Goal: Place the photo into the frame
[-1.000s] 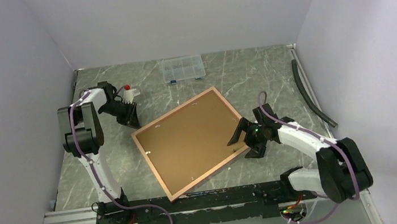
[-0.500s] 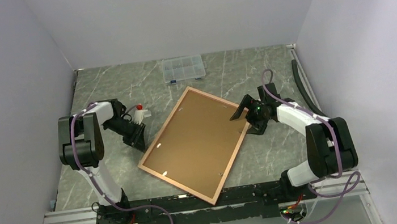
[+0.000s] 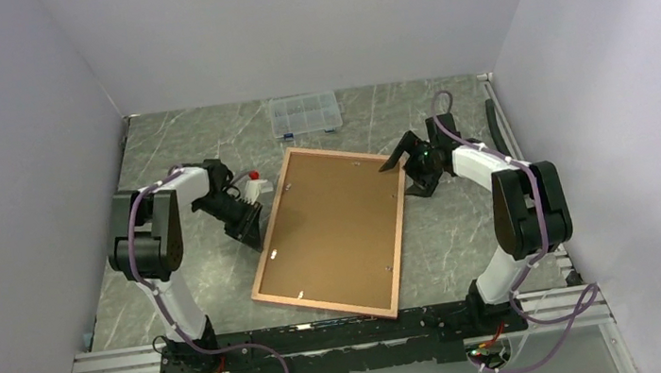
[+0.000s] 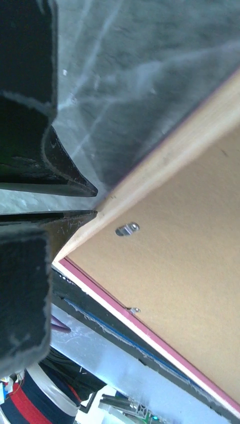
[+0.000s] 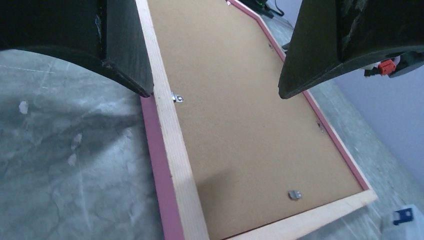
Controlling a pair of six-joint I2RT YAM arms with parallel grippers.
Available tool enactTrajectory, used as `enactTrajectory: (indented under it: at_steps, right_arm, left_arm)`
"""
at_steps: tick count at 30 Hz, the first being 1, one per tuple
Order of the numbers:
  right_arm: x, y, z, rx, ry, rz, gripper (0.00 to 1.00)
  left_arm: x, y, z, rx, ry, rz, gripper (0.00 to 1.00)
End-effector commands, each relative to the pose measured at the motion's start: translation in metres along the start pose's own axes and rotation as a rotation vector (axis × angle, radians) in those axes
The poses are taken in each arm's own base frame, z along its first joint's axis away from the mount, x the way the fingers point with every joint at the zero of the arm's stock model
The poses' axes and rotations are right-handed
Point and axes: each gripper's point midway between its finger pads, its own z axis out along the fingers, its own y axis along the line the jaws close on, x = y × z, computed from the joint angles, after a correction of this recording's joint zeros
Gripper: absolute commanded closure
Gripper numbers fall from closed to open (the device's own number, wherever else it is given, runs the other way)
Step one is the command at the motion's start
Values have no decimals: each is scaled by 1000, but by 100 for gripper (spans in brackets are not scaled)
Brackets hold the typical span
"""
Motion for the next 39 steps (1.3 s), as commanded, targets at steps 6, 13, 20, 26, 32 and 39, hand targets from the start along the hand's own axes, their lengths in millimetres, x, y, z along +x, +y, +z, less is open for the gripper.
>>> enactTrajectory:
  at_steps: [6,13,20,26,32,39]
  right_arm:
    - [-24,19,-43,40,-182,-153,0]
    - [77,85,-49,-119,-137,-446,3]
    - [205,150,-19,-343,67,-747,4]
    - [278,169,3,-415,179,-931,5]
    - [306,183,26,-453,273,-957,7]
    - [328,179,40,-498,322,-1012,9]
  left_arm:
    - [-20,-9,-33,71,-139,-46,77]
    - [-22,-25,-42,106,-192,-25,62]
    - [-29,-9,-26,122,-175,-46,56]
    - [-32,3,-10,143,-145,-47,56]
    - [-27,6,5,138,-103,-39,60]
    - [-19,13,12,123,-70,-37,68]
